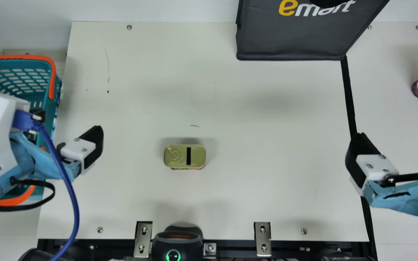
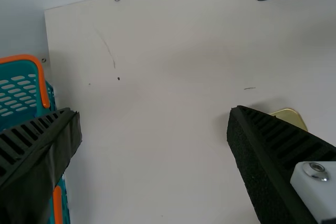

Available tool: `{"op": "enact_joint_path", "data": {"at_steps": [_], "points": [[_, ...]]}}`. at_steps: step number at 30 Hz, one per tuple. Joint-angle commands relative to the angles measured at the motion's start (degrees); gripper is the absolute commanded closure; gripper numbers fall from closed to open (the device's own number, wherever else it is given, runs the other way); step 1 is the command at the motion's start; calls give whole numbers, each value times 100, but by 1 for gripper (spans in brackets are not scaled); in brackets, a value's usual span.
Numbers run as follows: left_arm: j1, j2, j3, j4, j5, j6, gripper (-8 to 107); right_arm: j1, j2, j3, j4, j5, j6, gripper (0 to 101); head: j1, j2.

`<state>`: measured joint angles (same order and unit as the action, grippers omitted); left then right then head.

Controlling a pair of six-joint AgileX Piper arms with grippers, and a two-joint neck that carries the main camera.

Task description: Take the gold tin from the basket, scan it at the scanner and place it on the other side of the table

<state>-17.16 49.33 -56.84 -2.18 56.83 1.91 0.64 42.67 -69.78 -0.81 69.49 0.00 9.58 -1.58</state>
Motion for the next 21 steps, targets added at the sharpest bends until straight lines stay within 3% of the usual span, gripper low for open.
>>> {"op": "enact_joint_path", "data": {"at_steps": [1, 9, 21], "points": [[0, 0, 0, 0, 0, 0, 9, 0, 0, 0, 0, 0, 0, 6, -166, 0], [0, 0, 0, 0, 0, 0, 9, 65, 35, -4, 13, 14, -29, 6, -166, 0], [0, 0, 0, 0, 0, 0, 9, 763, 374, 198, 290, 41, -469, 6, -166, 0]]}}
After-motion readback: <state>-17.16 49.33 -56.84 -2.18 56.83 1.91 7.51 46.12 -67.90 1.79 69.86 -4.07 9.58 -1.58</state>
